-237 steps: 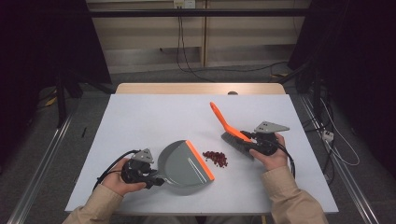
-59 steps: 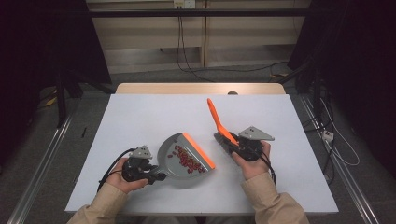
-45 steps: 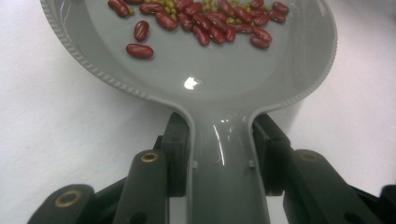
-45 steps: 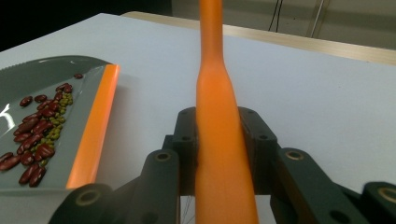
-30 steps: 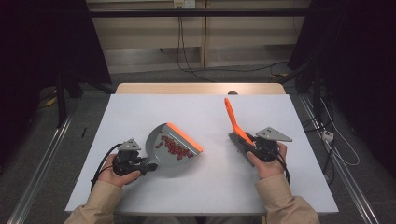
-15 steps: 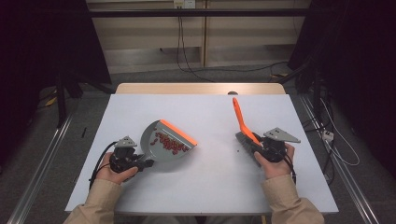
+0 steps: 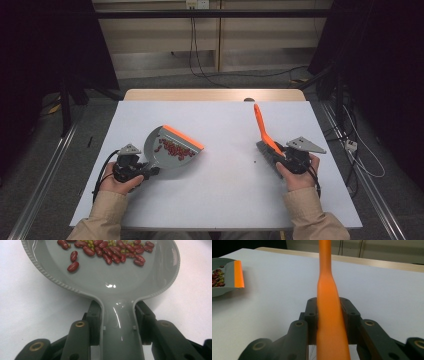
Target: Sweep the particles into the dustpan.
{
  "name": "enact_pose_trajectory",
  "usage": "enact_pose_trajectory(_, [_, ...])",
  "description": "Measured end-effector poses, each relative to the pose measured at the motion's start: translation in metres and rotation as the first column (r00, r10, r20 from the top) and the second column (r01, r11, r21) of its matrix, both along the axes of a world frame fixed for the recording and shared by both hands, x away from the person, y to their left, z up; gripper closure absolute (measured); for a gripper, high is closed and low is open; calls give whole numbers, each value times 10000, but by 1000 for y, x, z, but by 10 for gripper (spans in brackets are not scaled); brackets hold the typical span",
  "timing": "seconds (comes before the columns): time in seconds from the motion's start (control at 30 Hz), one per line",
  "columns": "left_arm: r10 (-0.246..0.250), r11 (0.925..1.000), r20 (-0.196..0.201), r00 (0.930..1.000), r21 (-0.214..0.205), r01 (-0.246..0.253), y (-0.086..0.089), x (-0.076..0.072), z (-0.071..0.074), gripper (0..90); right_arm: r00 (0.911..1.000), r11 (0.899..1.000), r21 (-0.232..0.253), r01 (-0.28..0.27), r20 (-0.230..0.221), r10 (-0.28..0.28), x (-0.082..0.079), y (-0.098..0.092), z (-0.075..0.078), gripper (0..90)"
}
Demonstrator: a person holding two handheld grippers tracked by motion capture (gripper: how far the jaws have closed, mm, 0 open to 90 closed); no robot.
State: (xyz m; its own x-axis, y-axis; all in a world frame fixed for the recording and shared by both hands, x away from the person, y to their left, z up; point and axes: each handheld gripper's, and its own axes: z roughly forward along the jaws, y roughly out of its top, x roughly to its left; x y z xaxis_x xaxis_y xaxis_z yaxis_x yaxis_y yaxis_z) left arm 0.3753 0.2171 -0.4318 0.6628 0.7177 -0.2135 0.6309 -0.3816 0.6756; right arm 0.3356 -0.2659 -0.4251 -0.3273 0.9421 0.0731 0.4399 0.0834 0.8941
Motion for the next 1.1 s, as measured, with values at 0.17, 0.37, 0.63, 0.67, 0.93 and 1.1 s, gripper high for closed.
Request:
enact_pose_trajectory(0.17, [-404,9989,-173,9990,224,408,-4,-1,-1,634,10000,10000,-5,84,-39,-84,1,-1,-4,711])
enact_pose_trajectory(0.37, [-1385,9897,-331,9898,315,1396,-29,-10,-2,634,9998,9995,-299,131,-134,-135,1,0,-10,711])
enact_pose_trajectory(0.63, [-2852,9571,-627,9564,338,2876,-67,-16,-3,633,9999,9981,-608,-108,-47,105,-3,16,-14,711])
enact_pose_trajectory(0.67, [-3028,9511,-675,9507,418,3060,-71,-16,-3,634,9999,9978,-661,-104,-53,101,-4,19,-14,711])
enact_pose_trajectory(0.93, [-3866,9187,-951,9173,479,3921,-95,-21,-3,633,9992,9954,-871,-401,-9,401,-5,45,-14,708])
enact_pose_trajectory(1.1, [-3951,9131,-1073,9123,630,4028,-101,-21,-6,632,9970,9949,-654,-773,1,775,-4,71,-15,709])
